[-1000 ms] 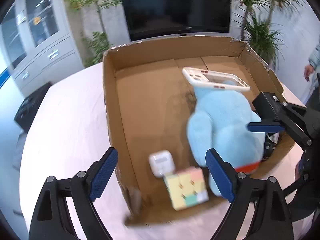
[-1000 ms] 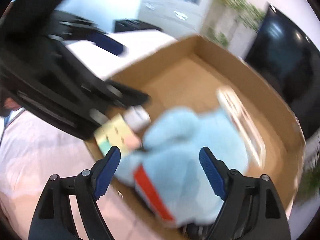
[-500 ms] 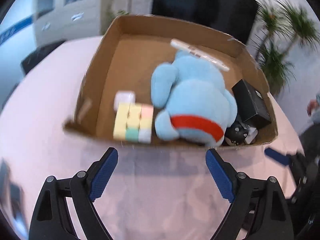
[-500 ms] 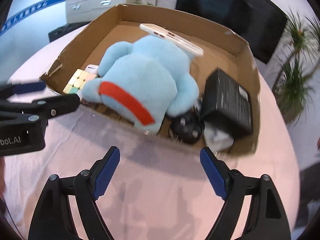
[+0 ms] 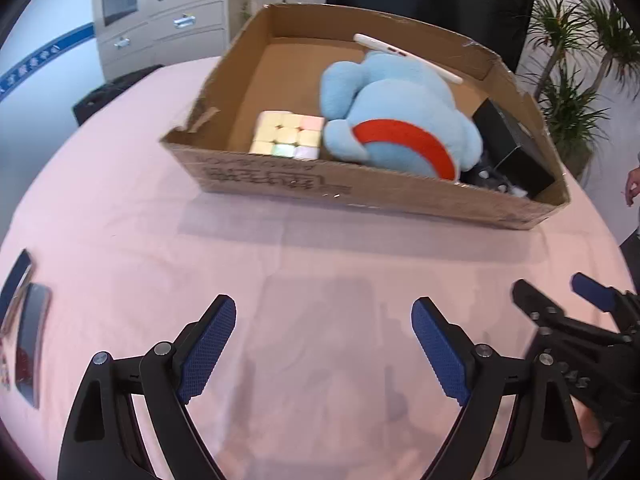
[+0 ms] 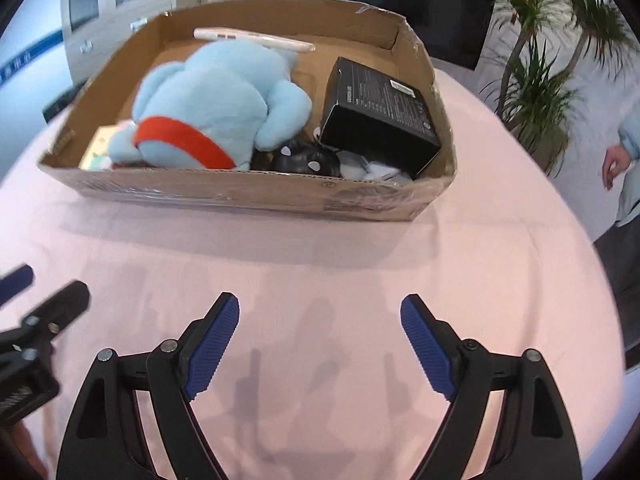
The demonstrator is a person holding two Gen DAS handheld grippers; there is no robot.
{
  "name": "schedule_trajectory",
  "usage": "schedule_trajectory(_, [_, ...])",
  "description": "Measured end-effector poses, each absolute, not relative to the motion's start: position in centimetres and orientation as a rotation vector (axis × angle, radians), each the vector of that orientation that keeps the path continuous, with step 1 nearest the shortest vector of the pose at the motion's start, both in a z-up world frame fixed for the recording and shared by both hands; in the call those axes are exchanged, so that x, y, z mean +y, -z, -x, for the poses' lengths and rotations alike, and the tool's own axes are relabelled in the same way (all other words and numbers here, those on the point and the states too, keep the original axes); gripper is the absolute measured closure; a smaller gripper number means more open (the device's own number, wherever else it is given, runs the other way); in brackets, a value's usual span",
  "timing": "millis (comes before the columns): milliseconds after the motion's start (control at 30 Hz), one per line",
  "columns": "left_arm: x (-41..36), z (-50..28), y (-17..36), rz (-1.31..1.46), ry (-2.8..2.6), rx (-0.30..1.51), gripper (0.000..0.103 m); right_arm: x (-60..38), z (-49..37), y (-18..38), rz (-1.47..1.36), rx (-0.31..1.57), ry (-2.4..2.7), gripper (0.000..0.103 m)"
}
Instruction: Organize objects
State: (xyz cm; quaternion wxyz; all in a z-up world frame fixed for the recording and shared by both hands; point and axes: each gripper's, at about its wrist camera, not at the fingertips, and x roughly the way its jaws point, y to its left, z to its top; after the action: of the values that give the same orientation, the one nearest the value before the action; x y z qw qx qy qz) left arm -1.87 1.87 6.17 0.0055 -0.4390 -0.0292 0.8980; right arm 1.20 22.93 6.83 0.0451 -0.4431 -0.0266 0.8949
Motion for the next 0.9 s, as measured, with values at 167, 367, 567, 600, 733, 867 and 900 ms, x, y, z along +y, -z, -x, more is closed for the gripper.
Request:
schedule_trajectory(167, [1.6,0.8,-5.7,1.357,-2.89,-0.034,0.013,22.8,-2.4,-6.5,1.337,-0.144,-2.697,0.019])
schedule_trajectory(367, [2.4,-0.6,-5.2,1.302,-2.869,0.031,0.013,22.5,-3.8,-5.9,1.277,-0.165,-2.725,0.014])
schedule_trajectory(567, [2.3,-1.3,-3.7,1.306,-2.828,0.003,0.005,23.3,-4.2,-5.1,1.29,-0.109,-2.725,0.014])
schedule_trajectory(600, [2.3,-1.3,-3.3,1.315,-2.832,-0.004,0.005,23.6,-4.2,-4.8,1.3,-0.099,-2.714,0.014])
schedule_trajectory(733, [2.4,-1.1,-2.2,1.351,-2.82,-0.06,0.004,24.3,-4.5,-3.2,1.389,0.02,-2.691,0.014])
schedule_trajectory(867, [2.8,-1.2,-0.5,1.401,-2.791,-0.053,0.0,23.9,-5.1,-1.7,1.437,-0.012,-2.679,0.007])
schedule_trajectory(900, [2.6,-1.1,-0.2,1.41,-2.788,-0.089,0.0,23.7,-5.2,-1.7,1.42,-0.03,-2.661,0.002])
